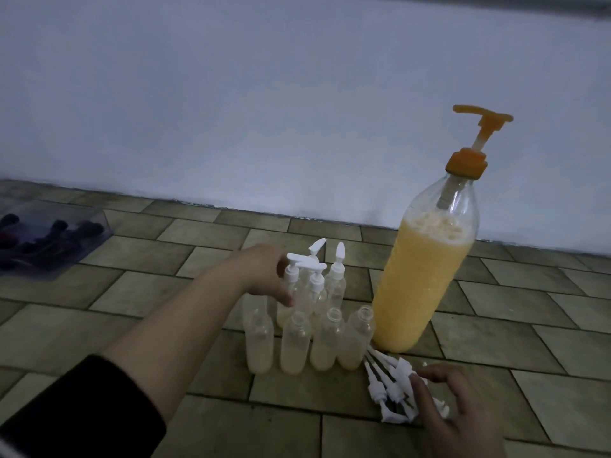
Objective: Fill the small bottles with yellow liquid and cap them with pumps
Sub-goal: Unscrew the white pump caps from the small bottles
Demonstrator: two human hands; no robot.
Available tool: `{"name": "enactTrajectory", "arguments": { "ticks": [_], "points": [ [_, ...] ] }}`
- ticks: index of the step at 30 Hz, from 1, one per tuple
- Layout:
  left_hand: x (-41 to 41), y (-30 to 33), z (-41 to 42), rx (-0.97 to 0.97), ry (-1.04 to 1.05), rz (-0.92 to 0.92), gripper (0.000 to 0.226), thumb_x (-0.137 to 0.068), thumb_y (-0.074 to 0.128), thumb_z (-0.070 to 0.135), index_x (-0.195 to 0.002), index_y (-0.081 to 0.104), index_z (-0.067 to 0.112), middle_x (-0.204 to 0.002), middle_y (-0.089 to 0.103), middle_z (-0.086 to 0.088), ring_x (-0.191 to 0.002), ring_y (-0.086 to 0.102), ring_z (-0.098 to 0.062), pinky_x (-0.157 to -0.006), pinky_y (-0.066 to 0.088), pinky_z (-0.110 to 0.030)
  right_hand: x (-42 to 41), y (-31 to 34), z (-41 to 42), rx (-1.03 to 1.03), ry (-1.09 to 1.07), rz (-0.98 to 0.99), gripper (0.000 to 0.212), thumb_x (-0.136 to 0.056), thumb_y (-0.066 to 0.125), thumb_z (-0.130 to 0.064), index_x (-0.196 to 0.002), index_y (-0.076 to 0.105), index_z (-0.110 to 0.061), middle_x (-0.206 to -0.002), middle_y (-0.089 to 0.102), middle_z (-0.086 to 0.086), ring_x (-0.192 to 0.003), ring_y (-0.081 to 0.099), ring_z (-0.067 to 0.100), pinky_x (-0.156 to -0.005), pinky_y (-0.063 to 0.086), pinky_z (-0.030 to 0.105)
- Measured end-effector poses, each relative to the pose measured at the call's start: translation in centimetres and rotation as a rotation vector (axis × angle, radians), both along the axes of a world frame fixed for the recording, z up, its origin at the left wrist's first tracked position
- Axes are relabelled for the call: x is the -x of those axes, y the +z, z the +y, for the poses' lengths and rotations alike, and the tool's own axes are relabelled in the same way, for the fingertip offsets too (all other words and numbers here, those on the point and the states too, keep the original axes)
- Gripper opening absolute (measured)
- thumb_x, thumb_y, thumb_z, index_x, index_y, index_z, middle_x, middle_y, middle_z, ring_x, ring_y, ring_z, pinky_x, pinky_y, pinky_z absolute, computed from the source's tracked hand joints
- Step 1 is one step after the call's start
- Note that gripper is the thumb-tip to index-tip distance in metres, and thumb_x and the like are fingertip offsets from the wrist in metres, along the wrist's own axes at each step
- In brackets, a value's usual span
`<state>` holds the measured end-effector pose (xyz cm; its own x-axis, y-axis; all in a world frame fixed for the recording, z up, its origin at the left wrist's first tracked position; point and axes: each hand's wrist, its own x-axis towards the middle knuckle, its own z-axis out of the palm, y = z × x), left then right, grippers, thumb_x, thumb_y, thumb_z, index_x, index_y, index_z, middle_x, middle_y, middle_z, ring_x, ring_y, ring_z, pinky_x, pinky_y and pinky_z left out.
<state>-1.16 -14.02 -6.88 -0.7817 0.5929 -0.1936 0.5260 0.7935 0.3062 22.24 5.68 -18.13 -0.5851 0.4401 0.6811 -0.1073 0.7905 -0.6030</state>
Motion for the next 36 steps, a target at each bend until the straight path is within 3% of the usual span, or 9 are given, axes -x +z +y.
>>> {"name": "enactTrajectory", "arguments": {
  "ticks": [4, 8, 12, 17, 23, 25, 27, 30, 36],
  "points": [
    [-0.3, -0.8, 0.5, -0.106, 0.017, 0.012, 0.039, -0.065, 0.08, 0.035, -0.096, 0.062, 0.021, -0.082, 0.06, 0.008, -0.075, 0.057, -0.01, -0.063, 0.045, -0.026, 0.0, 0.4, -0.3, -0.016, -0.022, 0.033, 0.048, -0.09, 0.041, -0.058, -0.073, 0.063, -0.019, -0.072, 0.06, -0.011, -0.084, 0.051, -0.017, -0.074, 0.036, 0.001],
    [-0.3, -1.0, -0.4, -0.231, 0.009, -0.041, 0.028, -0.067, 0.077, 0.031, -0.09, 0.061, 0.03, -0.077, 0.06, 0.013, -0.07, 0.055, -0.004, -0.056, 0.038, -0.022, -0.1, 1.1, -0.3, -0.019, -0.06, 0.061, 0.059, -0.091, 0.04, -0.058, -0.068, 0.065, -0.009, -0.065, 0.058, -0.004, -0.071, 0.052, 0.0, -0.072, 0.036, 0.003],
    [-0.3, 0.2, -2.4, -0.427, 0.104, -0.073, 0.017, -0.066, 0.075, 0.03, -0.079, 0.064, 0.03, -0.076, 0.067, 0.01, -0.07, 0.061, -0.006, -0.057, 0.041, -0.02, 0.0, 2.4, -0.7, -0.013, -0.051, 0.087, 0.051, -0.091, 0.043, -0.055, -0.073, 0.064, -0.011, -0.072, 0.056, -0.012, -0.079, 0.055, -0.003, -0.073, 0.037, 0.003],
    [-1.1, 2.5, -4.0, -0.944, 0.132, -0.221, 0.027, -0.074, 0.075, 0.016, -0.1, 0.067, 0.018, -0.095, 0.072, 0.009, -0.092, 0.066, -0.002, -0.079, 0.05, -0.018, 0.6, 5.3, -2.1, 0.012, -0.052, 0.123, 0.021, -0.082, 0.054, -0.038, -0.083, 0.062, -0.019, -0.081, 0.059, -0.019, -0.086, 0.054, -0.011, -0.076, 0.035, 0.0],
    [-4.4, 4.3, -2.8, -1.487, 0.102, -0.418, 0.043, -0.073, 0.075, 0.04, -0.102, 0.065, 0.01, -0.096, 0.068, -0.003, -0.094, 0.062, -0.017, -0.083, 0.051, -0.034, 2.1, 11.5, -5.0, 0.259, 0.077, 0.052, 0.023, -0.075, 0.059, -0.052, -0.091, 0.061, -0.036, -0.092, 0.065, -0.017, -0.09, 0.057, 0.002, -0.072, 0.045, 0.014],
    [-6.1, 4.5, -2.4, -1.524, 0.101, -0.547, 0.043, -0.077, 0.066, 0.04, -0.107, 0.063, 0.009, -0.094, 0.068, -0.008, -0.09, 0.065, -0.023, -0.072, 0.055, -0.035, 2.8, 14.2, -6.1, 0.426, 0.19, 0.042, 0.028, -0.075, 0.065, -0.055, -0.095, 0.065, -0.035, -0.094, 0.067, -0.015, -0.089, 0.061, 0.006, -0.071, 0.048, 0.019],
    [-7.8, 4.3, -2.1, -1.46, 0.093, -0.597, 0.039, -0.075, 0.061, 0.039, -0.103, 0.066, 0.012, -0.087, 0.069, -0.006, -0.08, 0.067, -0.023, -0.061, 0.054, -0.031, 3.8, 16.7, -6.8, 0.586, 0.302, 0.016, 0.037, -0.069, 0.057, -0.056, -0.096, 0.067, -0.033, -0.092, 0.069, -0.015, -0.086, 0.063, 0.001, -0.067, 0.047, 0.011],
    [-9.6, 3.8, -1.6, -1.368, 0.078, -0.594, 0.041, -0.068, 0.064, 0.042, -0.095, 0.07, 0.012, -0.078, 0.069, -0.006, -0.074, 0.065, -0.024, -0.062, 0.055, -0.031, 5.2, 19.1, -7.6, 0.683, 0.426, -0.085, 0.041, -0.066, 0.057, -0.052, -0.093, 0.07, -0.026, -0.082, 0.071, -0.018, -0.076, 0.062, -0.01, -0.057, 0.042, 0.001],
    [-10.6, 3.2, -1.7, -1.285, 0.059, -0.624, 0.035, -0.069, 0.074, 0.039, -0.088, 0.072, 0.009, -0.079, 0.068, -0.011, -0.067, 0.063, -0.023, -0.056, 0.051, -0.029, 6.8, 18.7, -8.4, 0.839, 0.358, -0.063, 0.038, -0.05, 0.08, -0.032, -0.08, 0.07, -0.011, -0.077, 0.072, 0.0, -0.067, 0.066, -0.001, -0.054, 0.047, 0.005]
  ]
}}
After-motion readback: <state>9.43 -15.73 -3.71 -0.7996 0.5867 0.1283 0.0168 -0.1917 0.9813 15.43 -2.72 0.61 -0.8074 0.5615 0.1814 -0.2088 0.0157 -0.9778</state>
